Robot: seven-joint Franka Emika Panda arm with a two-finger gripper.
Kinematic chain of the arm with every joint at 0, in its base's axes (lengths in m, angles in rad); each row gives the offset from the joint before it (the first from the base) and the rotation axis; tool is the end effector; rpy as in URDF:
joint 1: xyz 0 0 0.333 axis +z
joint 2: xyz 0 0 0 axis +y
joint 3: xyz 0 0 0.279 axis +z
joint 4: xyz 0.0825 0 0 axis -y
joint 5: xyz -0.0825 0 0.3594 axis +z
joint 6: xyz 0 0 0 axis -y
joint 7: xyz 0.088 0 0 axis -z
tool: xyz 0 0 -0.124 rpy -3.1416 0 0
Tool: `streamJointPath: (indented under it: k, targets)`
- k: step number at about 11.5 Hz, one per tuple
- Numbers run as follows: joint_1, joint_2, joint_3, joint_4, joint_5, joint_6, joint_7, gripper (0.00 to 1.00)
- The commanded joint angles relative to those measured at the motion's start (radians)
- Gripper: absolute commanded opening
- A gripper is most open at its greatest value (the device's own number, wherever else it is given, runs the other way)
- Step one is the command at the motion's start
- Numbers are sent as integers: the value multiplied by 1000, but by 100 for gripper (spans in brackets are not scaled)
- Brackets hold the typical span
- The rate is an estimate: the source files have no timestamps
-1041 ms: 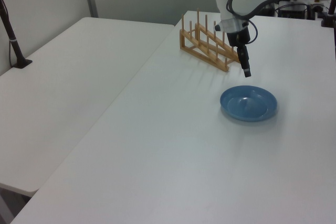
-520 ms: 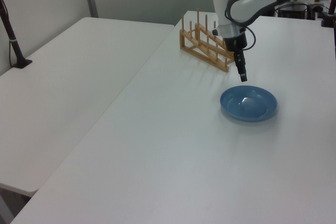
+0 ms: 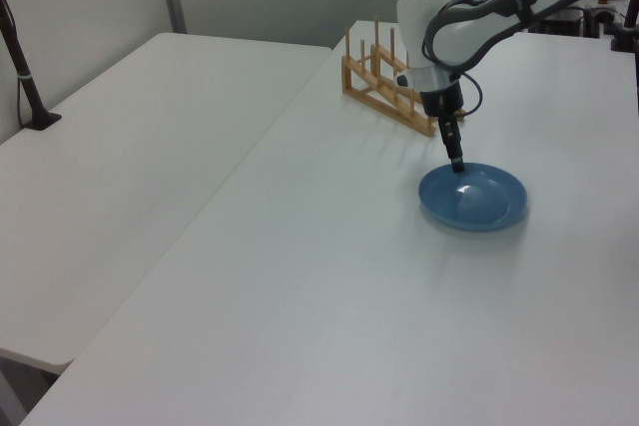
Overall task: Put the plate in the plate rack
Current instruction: 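Move the open gripper down to the rim of the blue plate, then close the gripper on the blue plate's rim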
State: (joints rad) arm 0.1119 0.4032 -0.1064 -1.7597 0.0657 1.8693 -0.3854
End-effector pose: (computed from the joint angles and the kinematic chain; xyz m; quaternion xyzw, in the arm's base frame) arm 0.5781 0.0120 0.2821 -0.9730 -0.1794 0.1407 0.0356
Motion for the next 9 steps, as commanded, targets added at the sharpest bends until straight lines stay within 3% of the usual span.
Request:
streamJointPath:
  k: [1, 3, 7, 9]
  targets:
    - [31, 11, -13, -26, 19, 63, 19, 40]
    - [32, 13, -13, -26, 19, 65, 19, 33]
    - [32, 8, -13, -24, 17, 59, 8, 0]
    - [34, 3, -13, -23, 13, 53, 2, 0]
